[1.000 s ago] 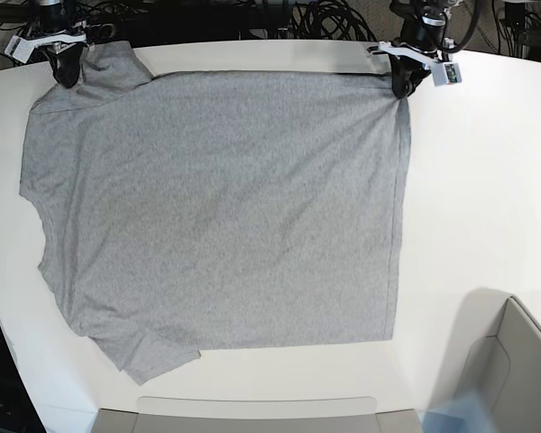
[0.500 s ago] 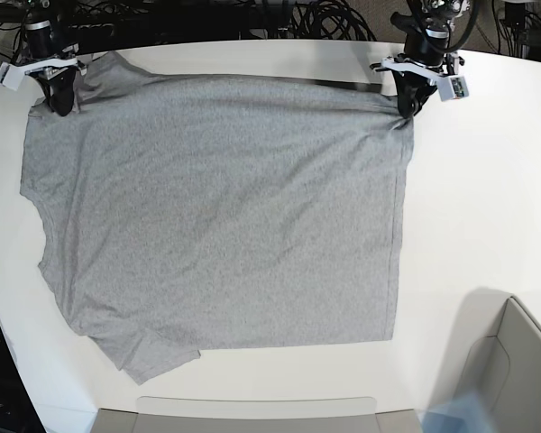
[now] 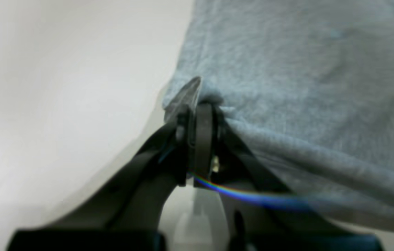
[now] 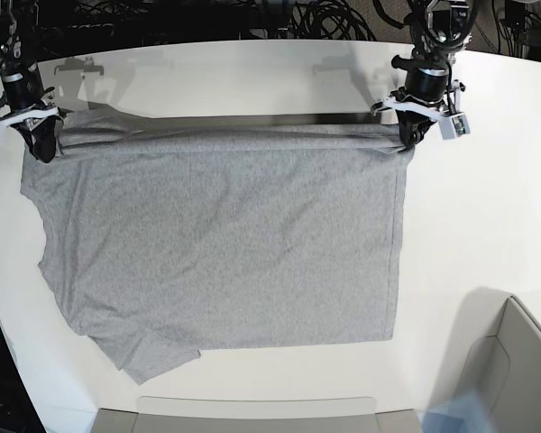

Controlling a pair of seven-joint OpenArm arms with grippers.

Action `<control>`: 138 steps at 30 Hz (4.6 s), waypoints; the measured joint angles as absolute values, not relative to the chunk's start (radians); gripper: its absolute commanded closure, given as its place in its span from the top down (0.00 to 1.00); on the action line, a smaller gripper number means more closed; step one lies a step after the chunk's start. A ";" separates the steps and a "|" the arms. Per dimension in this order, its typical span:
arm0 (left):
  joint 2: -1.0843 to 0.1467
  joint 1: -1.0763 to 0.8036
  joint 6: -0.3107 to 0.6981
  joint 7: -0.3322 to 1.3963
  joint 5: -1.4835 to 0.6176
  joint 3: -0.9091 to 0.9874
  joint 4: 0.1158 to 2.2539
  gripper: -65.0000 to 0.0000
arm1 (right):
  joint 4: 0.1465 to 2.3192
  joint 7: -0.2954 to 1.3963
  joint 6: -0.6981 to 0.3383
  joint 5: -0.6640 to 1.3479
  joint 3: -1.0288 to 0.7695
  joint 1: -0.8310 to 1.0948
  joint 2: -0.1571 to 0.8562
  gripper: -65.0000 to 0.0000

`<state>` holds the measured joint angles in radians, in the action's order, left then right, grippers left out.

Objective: Fold the T-shirt properly
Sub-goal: 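Lift both shoulder corners and fold them over toward the hem, then drag the folded shoulder edge with both grippers, spreading it taut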

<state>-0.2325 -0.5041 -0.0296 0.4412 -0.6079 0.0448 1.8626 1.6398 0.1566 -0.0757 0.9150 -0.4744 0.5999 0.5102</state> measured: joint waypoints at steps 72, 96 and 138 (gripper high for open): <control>-0.236 -0.077 -0.036 0.669 -0.604 0.050 1.672 0.29 | 1.297 0.355 -0.311 0.234 -0.564 -0.122 0.328 0.44; -0.231 -0.194 -0.035 0.673 -0.603 0.051 1.694 0.29 | 1.179 0.726 -0.468 0.473 -0.988 0.038 0.374 0.44; -0.166 -0.033 0.166 0.831 -0.613 0.174 1.459 0.29 | 0.991 0.590 -0.471 0.337 -0.804 -0.071 0.410 0.29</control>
